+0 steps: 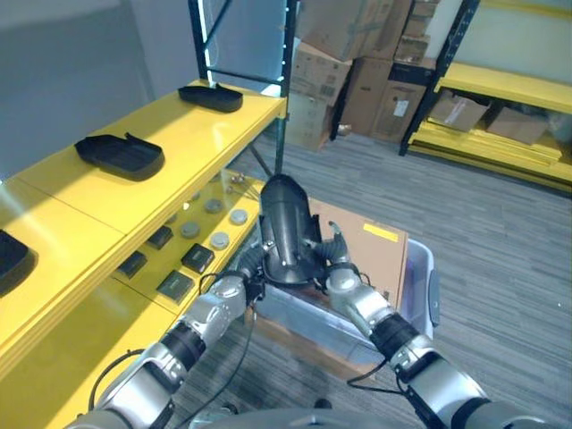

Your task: Move parts from the plastic box to the shelf.

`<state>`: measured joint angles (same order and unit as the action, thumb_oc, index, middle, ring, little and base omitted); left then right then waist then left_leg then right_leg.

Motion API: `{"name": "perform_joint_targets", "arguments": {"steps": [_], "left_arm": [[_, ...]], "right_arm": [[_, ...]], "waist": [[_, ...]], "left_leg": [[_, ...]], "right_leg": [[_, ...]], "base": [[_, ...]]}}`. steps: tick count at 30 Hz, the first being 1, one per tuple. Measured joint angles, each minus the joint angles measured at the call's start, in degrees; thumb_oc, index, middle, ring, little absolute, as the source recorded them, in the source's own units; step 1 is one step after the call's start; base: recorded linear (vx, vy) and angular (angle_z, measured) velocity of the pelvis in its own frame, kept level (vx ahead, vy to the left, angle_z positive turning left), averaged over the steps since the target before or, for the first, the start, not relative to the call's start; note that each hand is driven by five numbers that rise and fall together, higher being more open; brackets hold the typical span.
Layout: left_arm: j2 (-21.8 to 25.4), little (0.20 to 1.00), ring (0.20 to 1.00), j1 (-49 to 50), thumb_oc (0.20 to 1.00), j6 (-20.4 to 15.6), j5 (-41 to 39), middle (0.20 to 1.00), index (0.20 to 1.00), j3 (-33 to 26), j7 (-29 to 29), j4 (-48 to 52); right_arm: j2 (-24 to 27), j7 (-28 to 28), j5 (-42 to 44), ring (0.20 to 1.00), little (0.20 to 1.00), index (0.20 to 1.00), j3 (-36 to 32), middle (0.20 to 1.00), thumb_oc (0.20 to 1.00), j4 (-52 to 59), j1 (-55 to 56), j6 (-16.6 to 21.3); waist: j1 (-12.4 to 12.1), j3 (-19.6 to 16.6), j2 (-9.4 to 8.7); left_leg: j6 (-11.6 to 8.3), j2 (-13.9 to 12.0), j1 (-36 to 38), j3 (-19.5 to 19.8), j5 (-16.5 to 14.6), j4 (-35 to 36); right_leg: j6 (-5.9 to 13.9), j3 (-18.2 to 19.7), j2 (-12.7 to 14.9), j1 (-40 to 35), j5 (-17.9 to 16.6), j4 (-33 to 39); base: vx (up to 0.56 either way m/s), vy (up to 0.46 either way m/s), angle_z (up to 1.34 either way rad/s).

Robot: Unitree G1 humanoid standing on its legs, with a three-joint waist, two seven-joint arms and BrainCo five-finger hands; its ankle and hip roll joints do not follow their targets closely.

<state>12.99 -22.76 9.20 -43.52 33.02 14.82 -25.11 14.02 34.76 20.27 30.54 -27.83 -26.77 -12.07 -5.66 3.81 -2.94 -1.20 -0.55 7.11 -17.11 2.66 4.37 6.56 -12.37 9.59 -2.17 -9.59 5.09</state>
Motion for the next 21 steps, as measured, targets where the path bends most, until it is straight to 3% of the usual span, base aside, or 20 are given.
{"name": "perform_joint_targets", "arguments": {"steps": [5,11,15,19,20,21], "left_arm": [[4.1,0.200,0.200,6.6,0.200,-0.6,4.9,0.200,0.200,-9.4,-0.3,8.4],[8.8,0.200,0.200,16.9,0.200,-3.0,5.6,0.200,0.200,-25.1,0.2,10.5],[10.0,0.200,0.200,21.3,0.200,-3.9,5.6,0.200,0.200,-29.6,1.0,11.0],[10.0,0.200,0.200,23.3,0.200,-5.2,5.7,0.200,0.200,-29.5,-0.6,13.6],[9.9,0.200,0.200,23.2,0.200,-5.7,6.2,0.200,0.200,-29.2,-1.5,13.7],[10.0,0.200,0.200,23.1,0.200,-6.3,6.7,0.200,0.200,-29.0,-2.2,14.0]], "right_arm": [[0.9,0.7,0.8,1.000,1.000,1.000,-7.9,1.000,1.000,4.1,3.9,4.1],[9.2,0.6,0.7,1.000,1.000,1.000,-20.5,1.000,1.000,4.1,17.2,5.0],[10.0,0.3,0.5,1.000,1.000,1.000,-23.6,1.000,1.000,4.0,21.3,5.7],[9.2,-0.6,-0.5,1.000,1.000,1.000,-24.5,1.000,1.000,3.9,22.4,5.9],[9.0,-0.7,-0.5,1.000,1.000,1.000,-24.7,1.000,1.000,3.9,23.7,6.3],[8.9,-0.8,-0.5,1.000,1.000,1.000,-24.7,1.000,1.000,3.9,25.7,6.4]], "waist": [[-0.7,0.2,0.28],[-2.2,0.8,1.20],[-3.0,1.1,1.42],[-3.4,1.5,1.66],[-2.1,1.6,1.69],[-0.5,1.5,1.44]], "left_leg": [[0.12,0.1,-0.1,0.7,0.0,0.2],[0.23,0.3,-0.2,1.4,-0.3,0.5],[0.45,0.6,-0.9,2.3,-0.7,0.5],[1.40,1.1,-2.9,7.1,0.7,0.5],[1.43,1.3,-3.3,10.0,0.5,0.5],[1.46,1.6,-4.2,13.4,1.1,0.5]], "right_leg": [[-0.12,-0.7,0.1,-0.4,-0.1,0.0],[0.06,-1.0,0.1,-0.8,0.0,0.0],[0.49,-1.0,0.3,0.0,0.8,0.0],[0.66,-2.3,0.5,-0.9,0.8,-0.4],[1.14,-1.8,0.3,-2.2,2.0,-0.4],[1.25,1.0,-0.4,-3.5,3.9,-0.4]], "base": [[-0.02,0.031,0.07],[-0.01,0.014,0.07],[-0.01,-0.006,0.02],[0.00,-0.049,0.42],[0.02,-0.066,1.35],[0.01,-0.102,1.54]]}}
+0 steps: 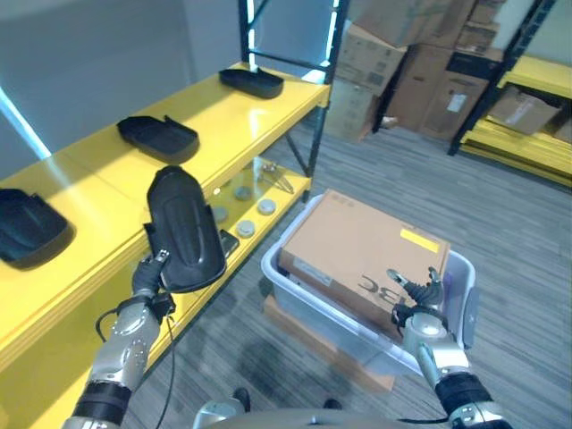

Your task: Move parts from the plastic box to the shelf.

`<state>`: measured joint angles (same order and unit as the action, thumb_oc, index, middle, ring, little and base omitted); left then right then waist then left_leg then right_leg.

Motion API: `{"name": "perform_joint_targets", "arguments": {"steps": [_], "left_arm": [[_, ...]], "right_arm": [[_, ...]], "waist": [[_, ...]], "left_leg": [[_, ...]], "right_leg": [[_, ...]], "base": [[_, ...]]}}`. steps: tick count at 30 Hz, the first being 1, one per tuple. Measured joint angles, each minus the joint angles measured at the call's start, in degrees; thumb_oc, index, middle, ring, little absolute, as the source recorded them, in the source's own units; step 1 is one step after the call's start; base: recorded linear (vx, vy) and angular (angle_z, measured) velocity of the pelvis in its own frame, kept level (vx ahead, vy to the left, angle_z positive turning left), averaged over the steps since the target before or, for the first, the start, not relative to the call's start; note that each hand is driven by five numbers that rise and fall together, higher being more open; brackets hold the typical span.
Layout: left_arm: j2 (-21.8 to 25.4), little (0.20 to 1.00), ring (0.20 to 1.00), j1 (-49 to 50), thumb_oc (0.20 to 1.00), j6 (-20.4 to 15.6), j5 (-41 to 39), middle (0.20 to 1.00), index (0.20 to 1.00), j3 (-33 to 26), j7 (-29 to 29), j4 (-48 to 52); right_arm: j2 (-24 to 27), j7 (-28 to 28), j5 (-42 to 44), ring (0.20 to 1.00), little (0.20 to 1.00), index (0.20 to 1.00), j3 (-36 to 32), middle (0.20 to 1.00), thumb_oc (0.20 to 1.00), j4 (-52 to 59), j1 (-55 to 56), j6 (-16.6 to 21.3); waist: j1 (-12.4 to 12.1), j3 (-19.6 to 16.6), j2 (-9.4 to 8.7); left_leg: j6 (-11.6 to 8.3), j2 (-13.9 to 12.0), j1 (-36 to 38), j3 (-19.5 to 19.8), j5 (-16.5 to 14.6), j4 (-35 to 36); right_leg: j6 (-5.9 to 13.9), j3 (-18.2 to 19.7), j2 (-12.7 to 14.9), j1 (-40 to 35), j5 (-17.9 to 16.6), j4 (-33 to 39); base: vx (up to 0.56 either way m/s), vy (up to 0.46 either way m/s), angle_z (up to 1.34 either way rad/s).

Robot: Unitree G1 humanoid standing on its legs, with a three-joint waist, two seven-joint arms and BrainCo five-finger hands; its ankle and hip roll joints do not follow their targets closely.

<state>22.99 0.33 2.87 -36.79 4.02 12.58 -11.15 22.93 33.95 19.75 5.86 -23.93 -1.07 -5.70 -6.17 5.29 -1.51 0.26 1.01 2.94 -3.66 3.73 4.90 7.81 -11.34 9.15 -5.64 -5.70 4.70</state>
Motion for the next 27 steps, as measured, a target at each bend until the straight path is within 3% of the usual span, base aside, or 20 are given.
{"name": "perform_joint_targets", "arguments": {"steps": [2,8,11,13,15,16,17,19,20,21,22,23,27], "left_arm": [[0.4,0.200,0.200,0.2,0.200,-0.7,0.2,0.200,0.200,-0.2,-0.4,1.9],[1.3,0.200,0.200,3.9,0.200,-3.8,0.2,0.200,0.200,-6.5,1.7,12.1],[1.3,0.200,0.200,4.3,0.200,-5.0,0.3,0.200,0.200,-9.0,2.7,14.3],[1.2,0.200,0.200,4.5,0.200,-5.3,0.2,0.200,0.200,-10.6,3.3,17.8],[1.1,0.200,0.200,4.2,0.200,-5.3,-0.2,0.200,0.200,-10.8,3.2,19.8],[1.1,0.200,0.200,3.3,0.200,-5.2,-0.3,0.200,0.200,-10.5,2.5,19.8],[1.2,0.200,0.200,2.5,0.200,-5.2,-0.3,0.200,0.200,-10.5,1.5,19.8],[1.3,0.200,0.200,3.8,0.200,-5.2,-0.4,0.200,0.200,-10.7,0.9,19.1],[1.2,0.200,0.200,4.1,0.200,-5.2,-0.8,0.200,0.200,-10.2,0.9,18.8],[1.1,0.200,0.200,4.1,0.200,-5.3,-0.8,0.200,0.200,-9.3,0.7,18.9],[1.1,0.200,0.200,3.9,0.200,-5.4,-0.8,0.200,0.200,-9.0,0.5,19.0],[1.2,0.200,0.200,3.9,0.200,-5.5,-0.7,0.200,0.200,-8.8,0.5,19.0],[2.4,0.200,0.200,4.3,0.200,-5.5,0.0,0.200,0.200,-9.9,1.7,18.3]], "right_arm": [[0.0,-0.3,-0.1,1.000,1.000,1.000,-0.3,1.000,1.000,-0.2,1.6,-0.5],[-0.2,-7.5,-9.0,1.000,1.000,1.000,2.1,1.000,1.000,-11.4,3.8,-4.8],[-0.1,-9.4,-13.7,1.000,1.000,1.000,3.8,1.000,1.000,-13.3,4.4,-4.7],[1.4,-10.6,-19.6,1.000,1.000,1.000,7.9,1.000,1.000,-15.8,5.2,-5.2],[1.9,-11.6,-23.9,1.000,1.000,1.000,9.7,1.000,1.000,-17.8,6.7,-6.2],[2.1,-11.5,-25.6,1.000,1.000,1.000,9.9,1.000,1.000,-18.1,8.1,-7.1],[2.1,-11.5,-27.1,1.000,1.000,1.000,10.2,1.000,1.000,-19.6,9.3,-7.8],[2.5,-11.4,-28.4,1.000,1.000,1.000,9.6,1.000,1.000,-23.8,9.3,-8.9],[2.8,-11.3,-29.3,1.000,1.000,1.000,9.9,1.000,1.000,-25.4,9.8,-9.6],[3.7,-11.0,-29.8,1.000,1.000,1.000,9.8,1.000,1.000,-26.2,10.4,-10.1],[3.7,-10.9,-30.4,1.000,1.000,1.000,9.8,1.000,1.000,-27.6,10.0,-11.1],[3.5,-11.1,-30.7,1.000,1.000,1.000,10.1,1.000,1.000,-29.6,9.2,-11.6],[3.4,-11.4,-31.5,1.000,1.000,1.000,11.4,1.000,1.000,-36.5,7.7,-13.9]], "waist": [[0.0,0.7,-0.31],[-2.6,1.2,0.47],[-3.9,1.8,1.47],[-4.4,2.2,2.11],[-4.7,2.3,1.18],[-4.0,2.6,0.25],[-3.0,3.1,-1.79],[-4.1,4.2,-2.28],[-3.6,4.3,-1.38],[-2.8,4.4,0.59],[-2.7,4.5,0.78],[-3.2,4.4,0.31],[-4.1,4.4,-0.24]], "left_leg": [[-0.13,0.0,-0.3,2.1,0.7,0.0],[-2.00,-1.6,-3.5,7.9,3.5,-0.4],[-2.97,-2.3,-4.3,9.5,4.3,-0.4],[-3.66,-3.5,-6.6,11.0,3.8,0.0],[-3.18,-4.5,-8.7,7.6,0.9,0.0],[-3.08,-5.3,-10.0,3.0,-2.6,0.0],[-2.72,-6.0,-10.3,-4.1,-3.6,-0.5],[-3.21,-6.9,-9.6,-10.3,-0.4,-4.2],[-2.41,-7.4,-8.6,-12.5,-1.0,-5.2],[-1.93,-8.1,-7.1,-13.4,0.2,-3.7],[-1.84,-7.7,-6.8,-13.3,2.1,-2.5],[-1.87,-6.7,-6.6,-13.1,2.2,-1.8],[-0.49,-1.9,-4.9,-12.1,3.5,-0.5]], "right_leg": [[0.12,1.8,-0.5,-0.2,1.0,0.1],[-0.66,-2.0,-3.1,-0.6,2.3,0.4],[-0.64,-2.8,-4.3,-0.7,2.7,0.4],[-1.76,-3.9,-6.0,-0.5,3.3,0.0],[-3.19,-7.6,-6.3,-0.7,3.0,0.0],[-3.64,-11.6,-5.4,-1.0,2.9,0.0],[-4.40,-15.8,-3.2,-1.7,3.9,0.0],[-4.47,-18.1,-1.0,-2.7,4.6,-0.1],[-3.22,-19.6,-0.8,-3.9,5.2,-0.9],[-1.83,-20.1,-1.5,-4.7,6.4,-2.1],[-1.29,-18.4,-1.2,-4.0,7.8,-3.4],[-0.88,-15.8,-1.0,-3.5,8.5,-3.6],[-0.62,-11.8,1.7,-4.6,8.5,-3.4]], "base": [[-0.02,-0.133,0.91],[-0.05,-0.076,0.48],[-0.09,-0.037,0.29],[-0.07,0.011,0.72],[-0.06,0.059,1.18],[0.02,0.074,1.96],[0.02,0.130,1.82],[0.01,0.156,1.10],[0.01,0.190,1.04],[0.04,0.195,1.10],[0.11,0.268,0.84],[0.12,0.210,0.45],[0.14,0.261,0.24]]}}
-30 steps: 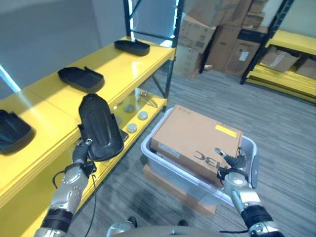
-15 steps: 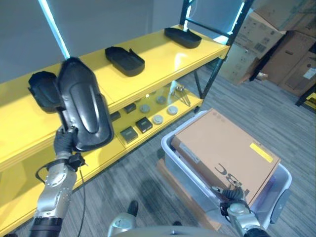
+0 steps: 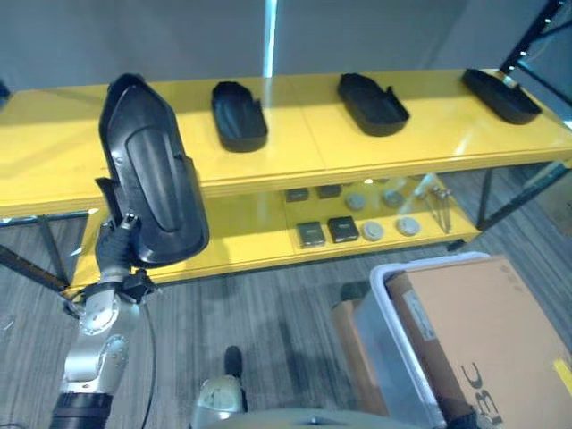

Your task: Move parts from the plastic box to the shelf.

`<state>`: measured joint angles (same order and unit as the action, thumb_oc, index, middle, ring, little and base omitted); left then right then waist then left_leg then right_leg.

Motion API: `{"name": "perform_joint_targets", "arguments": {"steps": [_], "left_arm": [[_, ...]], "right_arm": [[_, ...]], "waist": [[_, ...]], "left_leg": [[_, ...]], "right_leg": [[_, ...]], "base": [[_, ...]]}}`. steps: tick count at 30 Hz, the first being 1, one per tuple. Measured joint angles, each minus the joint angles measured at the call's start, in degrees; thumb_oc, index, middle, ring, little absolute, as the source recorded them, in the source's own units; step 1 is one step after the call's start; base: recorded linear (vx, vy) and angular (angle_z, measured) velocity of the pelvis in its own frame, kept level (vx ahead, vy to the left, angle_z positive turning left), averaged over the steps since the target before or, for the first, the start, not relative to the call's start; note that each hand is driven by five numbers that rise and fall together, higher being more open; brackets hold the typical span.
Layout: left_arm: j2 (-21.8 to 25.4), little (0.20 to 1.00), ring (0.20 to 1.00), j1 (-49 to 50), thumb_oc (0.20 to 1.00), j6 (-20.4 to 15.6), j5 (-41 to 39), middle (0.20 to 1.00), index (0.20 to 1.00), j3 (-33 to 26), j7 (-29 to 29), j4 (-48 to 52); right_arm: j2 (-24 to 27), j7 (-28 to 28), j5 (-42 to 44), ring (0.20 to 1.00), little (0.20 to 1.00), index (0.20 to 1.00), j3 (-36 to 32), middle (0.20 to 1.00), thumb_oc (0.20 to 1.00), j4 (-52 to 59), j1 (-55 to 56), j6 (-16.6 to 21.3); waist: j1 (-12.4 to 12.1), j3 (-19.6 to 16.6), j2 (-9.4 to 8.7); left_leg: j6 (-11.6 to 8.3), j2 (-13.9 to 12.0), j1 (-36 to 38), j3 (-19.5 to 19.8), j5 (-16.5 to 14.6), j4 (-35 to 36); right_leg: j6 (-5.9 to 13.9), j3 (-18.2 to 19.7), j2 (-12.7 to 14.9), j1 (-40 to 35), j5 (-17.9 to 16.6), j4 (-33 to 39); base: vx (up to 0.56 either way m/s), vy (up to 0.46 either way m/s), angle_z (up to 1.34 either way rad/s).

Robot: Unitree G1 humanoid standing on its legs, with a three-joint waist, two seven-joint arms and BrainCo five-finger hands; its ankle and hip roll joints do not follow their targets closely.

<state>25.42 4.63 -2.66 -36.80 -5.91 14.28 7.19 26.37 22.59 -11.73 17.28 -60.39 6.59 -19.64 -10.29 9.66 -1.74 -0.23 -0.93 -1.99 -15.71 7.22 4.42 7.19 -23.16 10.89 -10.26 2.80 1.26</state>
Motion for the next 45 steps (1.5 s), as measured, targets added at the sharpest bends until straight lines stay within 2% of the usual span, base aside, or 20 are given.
{"name": "perform_joint_targets", "arguments": {"steps": [4,9,10,11,12,14,17,19,20,22,24,25,26,27,28,29,31,37,40,45], "left_arm": [[2.3,0.200,0.200,0.1,0.200,-0.4,1.0,0.200,0.200,-3.7,0.3,0.0],[2.7,0.200,0.200,-0.3,0.200,-0.8,1.1,0.200,0.200,-3.0,-0.6,-0.6],[2.7,0.200,0.200,-1.4,0.200,-1.1,1.1,0.200,0.200,-1.6,-0.9,-2.1],[3.0,0.200,0.200,-2.8,0.200,-1.2,1.2,0.200,0.200,0.9,-0.9,-3.7],[3.2,0.200,0.200,-3.1,0.200,-1.2,1.2,0.200,0.200,1.6,-0.7,-4.0],[4.5,0.200,0.200,-3.3,0.200,-1.6,1.1,0.200,0.200,2.5,0.3,-4.5],[6.2,0.200,0.200,-3.3,0.200,-2.0,1.2,0.200,0.200,3.4,1.2,-4.5],[4.1,0.200,0.200,-3.9,0.200,-2.4,2.2,0.200,0.200,5.2,2.8,-4.3],[4.1,0.200,0.200,-3.9,0.200,-2.5,2.2,0.200,0.200,6.2,2.9,-4.3],[3.7,0.200,0.200,-1.4,0.200,-2.1,2.2,0.200,0.200,6.2,2.8,-2.9],[3.3,0.200,0.200,-0.9,0.200,-1.5,2.1,0.200,0.200,6.0,3.1,-2.5],[3.1,0.200,0.200,-1.1,0.200,-1.3,2.1,0.200,0.200,5.9,3.2,-2.5],[2.6,0.200,0.200,-0.9,0.200,-1.3,2.1,0.200,0.200,5.7,3.6,-1.7],[3.0,0.200,0.200,-0.9,0.200,-1.2,2.2,0.200,0.200,6.2,4.0,-1.3],[3.4,0.200,0.200,-0.9,0.200,-0.8,2.1,0.200,0.200,6.5,4.2,-1.1],[3.4,0.200,0.200,-1.2,0.200,-0.5,2.2,0.200,0.200,6.3,4.4,-0.9],[1.3,0.200,0.200,-1.4,0.200,-0.2,2.1,0.200,0.200,6.5,5.0,-0.9],[1.2,0.200,0.200,-2.5,0.200,-0.2,2.1,0.200,0.200,7.3,4.9,-1.0],[1.1,0.200,0.200,-3.1,0.200,-0.1,2.0,0.200,0.200,8.5,4.6,-1.2],[0.3,0.200,0.200,-3.2,0.200,-0.2,2.0,0.200,0.200,8.4,4.0,-1.2]], "right_arm": [[-0.3,-0.1,-1.3,1.000,1.000,1.000,0.0,1.000,1.000,-1.7,1.5,-0.7],[-1.3,-1.1,-2.2,1.000,1.000,1.000,0.2,1.000,1.000,-1.7,2.2,-0.6],[-1.1,-1.1,-2.1,1.000,1.000,1.000,0.5,1.000,1.000,-1.8,2.2,-0.5],[-0.5,-1.1,-2.1,1.000,1.000,1.000,0.6,1.000,1.000,-1.5,2.0,-0.6],[-0.4,-1.1,-2.2,1.000,1.000,1.000,0.6,1.000,1.000,-1.8,2.6,-0.5],[-0.6,-1.4,-2.4,1.000,1.000,1.000,0.6,1.000,1.000,-1.8,1.8,-0.3],[-0.8,-1.8,-4.2,1.000,1.000,1.000,0.4,1.000,1.000,-2.6,0.5,0.5],[-1.6,-2.2,-4.5,1.000,1.000,1.000,0.5,1.000,1.000,-4.4,0.8,1.4],[-2.3,-2.2,-4.5,1.000,1.000,1.000,0.5,1.000,1.000,-5.0,1.2,1.4],[-3.8,-3.7,-4.4,1.000,1.000,1.000,-0.5,1.000,1.000,-6.0,2.1,1.1],[-3.3,-4.1,-4.3,1.000,1.000,1.000,-0.5,1.000,1.000,-6.3,2.2,1.1],[-3.5,-4.8,-4.2,1.000,1.000,1.000,-0.5,1.000,1.000,-6.4,2.1,1.2],[-3.9,-5.3,-3.7,1.000,1.000,1.000,-1.0,1.000,1.000,-7.2,0.4,1.4],[-4.3,-5.2,-3.5,1.000,1.000,1.000,-1.8,1.000,1.000,-7.4,0.0,1.3],[-5.0,-5.0,-3.5,1.000,1.000,1.000,-1.9,1.000,1.000,-7.7,0.0,1.1],[-4.9,-4.7,-3.9,1.000,1.000,1.000,-1.8,1.000,1.000,-8.2,0.5,1.0],[-1.0,-4.9,-6.0,1.000,1.000,1.000,-1.4,1.000,1.000,-7.5,-0.2,1.0],[-1.6,-2.6,-13.7,1.000,1.000,1.000,-0.4,1.000,1.000,-5.4,-0.2,-3.8],[-1.0,-3.4,-19.9,1.000,1.000,1.000,0.5,1.000,1.000,-5.8,-0.1,-7.3],[0.6,-3.5,-21.3,1.000,1.000,1.000,-0.8,1.000,1.000,-6.0,1.1,-9.1]], "waist": [[-0.9,-0.7,-1.03],[-0.4,-0.9,-0.95],[0.1,-1.0,-0.13],[1.6,-0.7,1.36],[2.3,-0.6,1.28],[3.6,-0.4,1.23],[5.4,0.8,1.08],[6.6,1.1,0.91],[6.7,1.6,-0.17],[5.4,2.8,-3.49],[3.5,3.9,-2.06],[2.4,3.5,-1.23],[0.5,3.4,0.11],[0.5,3.3,-0.28],[1.1,2.5,-2.55],[1.3,1.9,-5.52],[2.2,1.9,-0.95],[4.5,1.7,-0.48],[5.8,1.7,0.53],[7.4,0.3,1.49]], "left_leg": [[2.24,3.2,1.5,0.6,-0.7,0.4],[3.13,2.9,1.3,1.9,-1.0,0.5],[3.60,2.7,1.1,2.9,-0.9,0.3],[4.89,2.7,1.4,4.9,-0.9,0.4],[6.05,3.2,1.7,5.5,-0.7,0.2],[6.42,3.5,1.5,7.5,-0.5,0.1],[6.49,3.4,1.0,8.5,-0.5,0.1],[5.31,3.4,-1.2,12.4,-1.3,-1.4],[4.21,4.3,-1.0,13.8,-2.0,-0.9],[1.44,5.8,0.1,13.7,-5.5,-4.0],[1.42,3.7,0.7,13.6,-5.4,-5.7],[1.41,2.6,0.5,13.6,-5.5,-4.5],[1.14,0.1,-0.8,12.0,-5.4,-2.9],[-0.98,0.4,-0.9,12.2,-6.4,-2.5],[-3.42,1.9,-1.6,11.7,-7.5,-3.0],[-2.57,4.0,-2.7,9.3,-7.8,-6.7],[-1.04,0.8,2.0,9.1,-6.1,-4.2],[-0.88,0.1,0.9,7.4,-5.5,-7.7],[-1.15,0.0,0.5,5.8,-5.9,-9.2],[-4.25,-8.6,4.6,3.0,-6.2,-2.6]], "right_leg": [[0.94,0.4,2.8,-1.5,-0.4,-1.0],[1.56,0.8,3.5,1.6,-0.4,-9.8],[1.86,1.2,4.2,4.5,-0.3,-16.7],[1.82,4.0,7.2,12.0,-0.4,-32.4],[3.06,6.1,7.8,15.1,0.8,-37.4],[4.46,12.9,4.1,21.5,4.3,-44.1],[3.61,12.9,-1.9,24.8,6.3,-35.2],[2.77,13.7,-7.8,23.0,6.2,-19.4],[1.80,14.2,-8.4,22.2,6.4,-17.6],[-3.49,12.3,-6.1,20.7,3.0,-14.5],[-3.10,11.6,-7.9,18.6,1.7,-11.7],[-1.33,11.3,-9.3,17.7,1.3,-9.2],[-4.05,11.3,-11.2,20.8,3.5,-20.4],[-3.69,11.1,-11.2,21.2,5.4,-24.7],[-3.48,12.3,-8.8,19.3,7.2,-22.5],[-7.32,12.6,-6.4,17.1,4.7,-16.2],[-5.71,12.3,-9.3,13.6,3.9,-11.9],[-5.80,10.7,-9.1,12.1,2.1,-10.4],[-8.33,9.1,-7.8,9.8,-0.4,-7.2],[-7.06,9.0,-6.1,8.0,-1.4,-5.7]], "base": [[0.15,0.326,0.09],[0.04,0.236,0.13],[0.03,0.255,0.43],[0.03,0.142,0.54],[-0.02,0.093,0.40],[-0.02,-0.061,0.26],[0.15,-0.140,0.42],[0.24,-0.120,0.82],[0.19,-0.088,0.81],[0.17,-0.105,0.48],[0.12,-0.067,0.00],[0.12,-0.059,-0.22],[0.11,-0.053,-0.19],[0.10,-0.047,-0.03],[0.08,-0.040,0.28],[0.09,-0.045,0.15],[0.11,-0.072,-0.09],[0.07,-0.013,0.01],[0.06,0.118,0.21],[0.04,0.216,0.08]]}}
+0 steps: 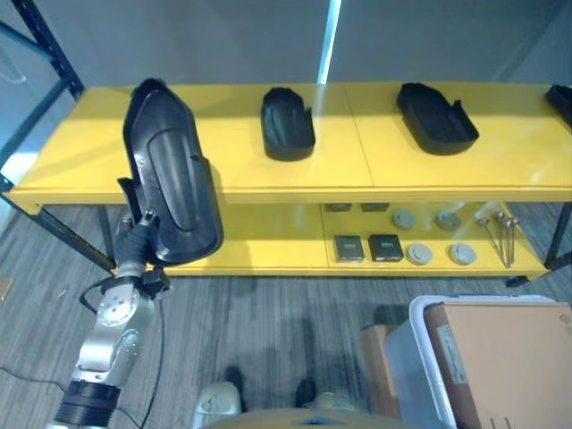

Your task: Move parts from the plastic box to the shelf.

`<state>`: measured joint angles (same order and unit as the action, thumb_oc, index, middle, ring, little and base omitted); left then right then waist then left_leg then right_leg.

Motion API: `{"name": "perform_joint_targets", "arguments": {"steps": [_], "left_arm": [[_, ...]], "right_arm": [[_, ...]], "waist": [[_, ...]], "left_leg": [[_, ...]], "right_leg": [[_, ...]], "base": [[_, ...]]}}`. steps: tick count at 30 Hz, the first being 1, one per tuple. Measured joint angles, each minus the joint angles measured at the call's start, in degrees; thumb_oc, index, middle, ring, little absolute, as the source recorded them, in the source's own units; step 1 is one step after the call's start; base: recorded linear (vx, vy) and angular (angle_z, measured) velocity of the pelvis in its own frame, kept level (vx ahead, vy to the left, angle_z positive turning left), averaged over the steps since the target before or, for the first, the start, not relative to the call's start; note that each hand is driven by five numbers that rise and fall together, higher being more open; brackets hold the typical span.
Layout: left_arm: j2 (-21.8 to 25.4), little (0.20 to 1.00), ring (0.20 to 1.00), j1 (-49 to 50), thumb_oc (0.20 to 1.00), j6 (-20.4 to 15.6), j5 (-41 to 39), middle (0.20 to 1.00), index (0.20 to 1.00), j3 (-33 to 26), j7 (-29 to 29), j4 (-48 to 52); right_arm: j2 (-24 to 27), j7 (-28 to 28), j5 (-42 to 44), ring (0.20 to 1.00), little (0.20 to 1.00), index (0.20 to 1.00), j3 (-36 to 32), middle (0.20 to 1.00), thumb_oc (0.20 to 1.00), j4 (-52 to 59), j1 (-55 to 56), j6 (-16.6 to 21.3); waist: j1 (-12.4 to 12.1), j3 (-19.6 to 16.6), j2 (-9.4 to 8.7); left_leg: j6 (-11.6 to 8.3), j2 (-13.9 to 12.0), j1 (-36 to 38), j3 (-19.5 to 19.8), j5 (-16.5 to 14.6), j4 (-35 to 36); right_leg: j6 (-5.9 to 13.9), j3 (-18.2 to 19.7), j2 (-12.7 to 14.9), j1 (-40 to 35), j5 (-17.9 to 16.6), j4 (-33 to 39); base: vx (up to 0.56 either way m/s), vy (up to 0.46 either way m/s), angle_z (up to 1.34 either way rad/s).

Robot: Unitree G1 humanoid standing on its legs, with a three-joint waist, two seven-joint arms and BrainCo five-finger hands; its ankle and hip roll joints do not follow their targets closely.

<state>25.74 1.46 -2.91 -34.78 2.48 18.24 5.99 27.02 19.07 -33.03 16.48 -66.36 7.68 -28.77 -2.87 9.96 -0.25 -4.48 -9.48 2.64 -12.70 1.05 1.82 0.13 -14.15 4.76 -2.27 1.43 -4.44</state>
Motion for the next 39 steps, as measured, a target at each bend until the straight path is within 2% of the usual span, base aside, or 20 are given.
{"name": "perform_joint_targets", "arguments": {"steps": [2,5,6,7,9,11,13,16,17,18,19,20,21,22,24,25,28,33,38,39], "left_arm": [[-0.1,0.200,0.200,-0.1,0.200,0.0,-0.1,0.200,0.200,0.0,-0.3,-0.3],[-1.3,0.200,0.200,0.0,0.200,-0.1,-0.1,0.200,0.200,0.0,-1.5,-0.9],[-1.7,0.200,0.200,0.0,0.200,-0.2,-0.1,0.200,0.200,-0.2,-1.8,-1.3],[-0.6,0.200,0.200,0.0,0.200,-0.2,-0.1,0.200,0.200,-0.9,-2.1,-2.5],[1.1,0.200,0.200,0.0,0.200,-0.2,0.0,0.200,0.200,-1.5,-2.0,-2.8],[2.4,0.200,0.200,-0.2,0.200,-0.2,0.2,0.200,0.200,-1.4,-2.0,-2.8],[2.6,0.200,0.200,-0.3,0.200,-0.2,0.3,0.200,0.200,-1.3,-2.1,-2.7],[3.8,0.200,0.200,-1.0,0.200,-0.1,1.0,0.200,0.200,-1.4,-2.2,-2.8],[4.6,0.200,0.200,-1.0,0.200,0.0,1.2,0.200,0.200,-1.7,-2.5,-2.8],[4.9,0.200,0.200,-0.7,0.200,0.0,1.2,0.200,0.200,-2.4,-2.9,-2.8],[5.0,0.200,0.200,-0.3,0.200,0.0,1.2,0.200,0.200,-3.0,-3.2,-2.8],[5.1,0.200,0.200,-0.1,0.200,0.0,1.2,0.200,0.200,-3.6,-3.5,-2.8],[5.2,0.200,0.200,-0.1,0.200,0.0,1.2,0.200,0.200,-4.0,-3.6,-2.7],[5.2,0.200,0.200,-0.1,0.200,0.0,1.2,0.200,0.200,-4.7,-3.5,-2.7],[5.4,0.200,0.200,0.5,0.200,0.1,1.1,0.200,0.200,-5.0,-3.4,-2.6],[4.8,0.200,0.200,0.6,0.200,0.1,1.2,0.200,0.200,-5.0,-2.9,-2.6],[2.2,0.200,0.200,1.3,0.200,0.1,1.3,0.200,0.200,-4.6,-2.0,-2.3],[0.2,0.200,0.200,1.1,0.200,0.7,1.3,0.200,0.200,-4.1,-1.4,-0.8],[-0.1,0.200,0.200,0.9,0.200,1.3,1.1,0.200,0.200,-4.0,-1.1,-0.3],[-0.2,0.200,0.200,0.6,0.200,1.3,1.1,0.200,0.200,-4.1,-1.0,-0.4]], "right_arm": [[1.0,-0.3,0.2,1.000,1.000,1.000,-1.7,1.000,1.000,-0.2,0.0,0.7],[2.6,-1.4,2.5,1.000,1.000,1.000,-1.8,1.000,1.000,-0.2,1.1,2.3],[2.7,-1.4,2.9,1.000,1.000,1.000,-1.3,1.000,1.000,-0.1,1.0,2.9],[-0.4,-1.7,3.6,1.000,1.000,1.000,-0.8,1.000,1.000,0.4,0.1,4.7],[-5.1,-1.9,4.1,1.000,1.000,1.000,-0.9,1.000,1.000,0.5,-0.5,5.7],[-8.2,-1.9,5.9,1.000,1.000,1.000,-1.1,1.000,1.000,0.1,-1.3,6.6],[-9.6,-1.4,7.2,1.000,1.000,1.000,-1.3,1.000,1.000,0.2,-1.3,7.8],[-9.4,-0.8,8.8,1.000,1.000,1.000,-2.0,1.000,1.000,0.9,-1.8,8.4],[-9.4,-0.9,9.3,1.000,1.000,1.000,-3.1,1.000,1.000,4.1,-1.4,8.5],[-8.8,-1.1,9.7,1.000,1.000,1.000,-3.6,1.000,1.000,7.2,-1.1,8.7],[-8.8,-1.5,9.8,1.000,1.000,1.000,-3.5,1.000,1.000,8.8,-0.7,9.1],[-8.8,-1.8,9.8,1.000,1.000,1.000,-3.5,1.000,1.000,10.3,-0.5,9.2],[-8.8,-2.1,10.0,1.000,1.000,1.000,-3.1,1.000,1.000,11.4,-0.4,9.5],[-8.6,-2.6,10.2,1.000,1.000,1.000,-2.5,1.000,1.000,11.5,-0.6,10.0],[-8.4,-2.8,10.2,1.000,1.000,1.000,-1.3,1.000,1.000,11.4,-0.7,10.2],[-8.2,-3.1,10.6,1.000,1.000,1.000,-1.0,1.000,1.000,11.3,-0.7,10.3],[-8.3,-4.0,11.3,1.000,1.000,1.000,0.0,1.000,1.000,11.4,-0.4,10.8],[-8.2,-4.7,13.1,1.000,1.000,1.000,0.3,1.000,1.000,11.1,0.0,11.0],[-8.1,-6.2,14.9,1.000,1.000,1.000,0.3,1.000,1.000,11.4,-0.3,11.0],[-8.2,-6.5,14.9,1.000,1.000,1.000,0.2,1.000,1.000,11.0,-0.7,10.9]], "waist": [[0.5,-0.5,0.91],[0.7,-1.1,2.65],[0.5,-0.9,3.28],[0.6,-0.7,0.00],[0.3,-0.3,-2.78],[-0.2,-0.1,-3.96],[-0.7,0.5,-3.04],[-1.7,1.7,-1.34],[-1.8,2.3,-0.76],[-2.3,2.7,-0.05],[-2.0,2.8,0.17],[-1.8,2.9,0.54],[-1.9,3.1,0.95],[-1.7,2.8,-0.11],[-2.2,2.8,-0.71],[-1.9,2.5,-2.02],[-1.3,2.4,-1.67],[-0.7,1.8,-1.92],[-1.2,0.1,-1.59],[-1.4,0.2,-1.78]], "left_leg": [[-1.41,-4.1,0.5,0.0,0.9,1.6],[-0.77,-5.7,0.8,1.1,2.8,0.9],[-5.25,-5.0,1.9,1.7,4.8,1.3],[-3.69,-0.8,2.3,0.7,4.3,1.7],[-2.04,2.8,2.4,-0.4,3.8,2.0],[-0.13,5.1,1.9,-1.0,2.8,0.7],[1.82,6.7,0.3,-1.2,0.2,-2.7],[3.74,9.0,0.3,-0.2,-0.6,-2.3],[5.33,10.9,0.1,0.5,-0.4,-2.1],[5.95,10.7,0.2,1.2,0.0,-1.4],[6.23,10.7,0.5,0.9,0.1,-0.8],[6.50,10.2,0.6,1.2,0.2,-0.2],[6.66,9.6,0.8,1.4,0.4,0.6],[6.68,9.4,0.8,1.4,0.5,1.6],[6.51,9.6,0.4,1.4,0.6,1.4],[6.08,9.8,0.5,1.6,0.9,1.4],[4.83,8.5,0.6,1.9,2.3,1.4],[3.23,7.8,1.6,3.2,3.2,2.6],[2.20,7.3,0.2,1.8,2.9,-1.5],[0.65,7.2,-2.0,2.0,1.8,-5.7]], "right_leg": [[1.47,0.3,0.7,0.2,-0.9,0.6],[5.14,1.1,1.8,0.5,-1.9,0.6],[6.36,2.2,2.7,0.4,-2.1,0.7],[7.15,3.1,6.1,0.3,-3.0,2.2],[6.31,4.3,9.4,1.0,-4.7,2.6],[6.26,3.9,11.5,1.1,-8.3,2.5],[5.87,4.1,13.5,1.4,-12.7,2.1],[6.11,3.9,15.3,4.0,-18.1,0.3],[7.20,3.2,16.0,6.2,-21.1,-1.9],[7.64,2.1,16.4,7.7,-21.8,-3.6],[8.90,1.8,15.7,8.5,-20.7,-4.9],[11.03,0.7,13.9,9.0,-17.0,-8.0],[11.60,1.0,11.9,10.4,-11.5,-11.6],[11.36,0.4,7.1,10.4,-4.2,-13.9],[10.54,0.6,4.3,9.2,-1.1,-10.4],[8.70,0.3,3.4,7.8,-0.1,-7.6],[7.02,2.0,0.6,4.9,-2.2,-2.2],[4.56,0.3,-1.6,-1.7,-6.7,9.3],[4.16,0.1,-1.7,-1.9,-6.0,9.2],[3.49,-0.6,-1.5,-1.5,-4.7,8.8]], "base": [[0.05,0.453,-0.03],[0.04,0.354,-0.10],[0.00,0.579,-0.28],[-0.01,0.598,-0.29],[-0.01,0.537,-0.19],[0.02,0.411,-0.10],[0.02,0.456,-0.10],[0.00,0.380,-0.19],[0.00,0.324,-0.28],[0.01,0.213,-0.32],[0.01,0.153,-0.19],[0.03,0.098,-0.06],[0.05,0.058,0.10],[0.07,0.029,0.04],[0.06,-0.020,0.02],[0.11,-0.052,0.08],[0.15,-0.096,0.03],[0.16,-0.090,0.10],[0.12,-0.129,0.00],[0.10,-0.207,0.04]]}}
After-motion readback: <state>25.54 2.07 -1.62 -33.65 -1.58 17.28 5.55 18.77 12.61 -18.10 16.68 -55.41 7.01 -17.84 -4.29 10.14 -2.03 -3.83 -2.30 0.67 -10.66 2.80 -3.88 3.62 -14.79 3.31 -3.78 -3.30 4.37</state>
